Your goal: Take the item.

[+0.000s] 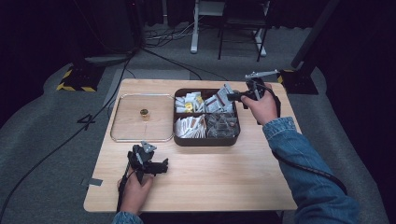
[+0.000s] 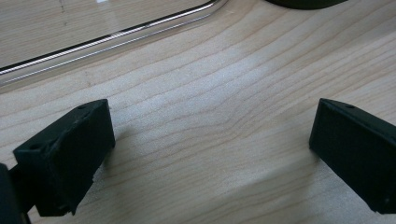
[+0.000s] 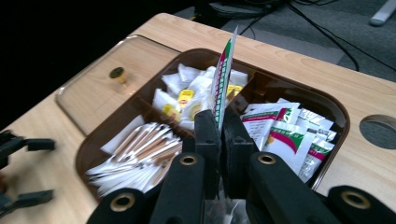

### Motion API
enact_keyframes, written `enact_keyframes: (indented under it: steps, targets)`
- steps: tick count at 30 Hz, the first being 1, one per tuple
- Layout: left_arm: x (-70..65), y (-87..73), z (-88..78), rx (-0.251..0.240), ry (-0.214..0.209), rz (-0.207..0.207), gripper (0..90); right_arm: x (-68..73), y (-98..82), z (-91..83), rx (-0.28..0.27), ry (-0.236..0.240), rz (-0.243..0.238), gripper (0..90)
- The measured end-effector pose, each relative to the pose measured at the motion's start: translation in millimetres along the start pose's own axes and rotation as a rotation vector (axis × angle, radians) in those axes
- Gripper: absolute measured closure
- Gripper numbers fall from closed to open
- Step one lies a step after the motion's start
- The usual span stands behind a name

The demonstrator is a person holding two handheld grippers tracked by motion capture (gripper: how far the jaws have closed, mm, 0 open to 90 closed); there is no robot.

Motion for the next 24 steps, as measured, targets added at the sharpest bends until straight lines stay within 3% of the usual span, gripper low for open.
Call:
enact_keyframes:
  steps: [10, 24]
  targets:
    - [0.7, 0.1, 0.1, 0.002, -0.002, 0.010, 0.4, 7.5, -10.2, -32.4, -0.014, 0.045, 0.037, 87.5]
    - [0.5, 0.1, 0.2, 0.002, -0.003, 0.008, 0.4, 11.6, -26.9, -68.6, -0.003, 0.061, 0.028, 87.6]
Point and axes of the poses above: each handheld gripper's, and its own axes: z roughly forward along the jaws, y roughly out of its top, x roughly to its left, the point moved 7 cm from there along z, roughly forward along the jaws, and after that the axes turned 11 degrees about z, right-handed, at the moved point
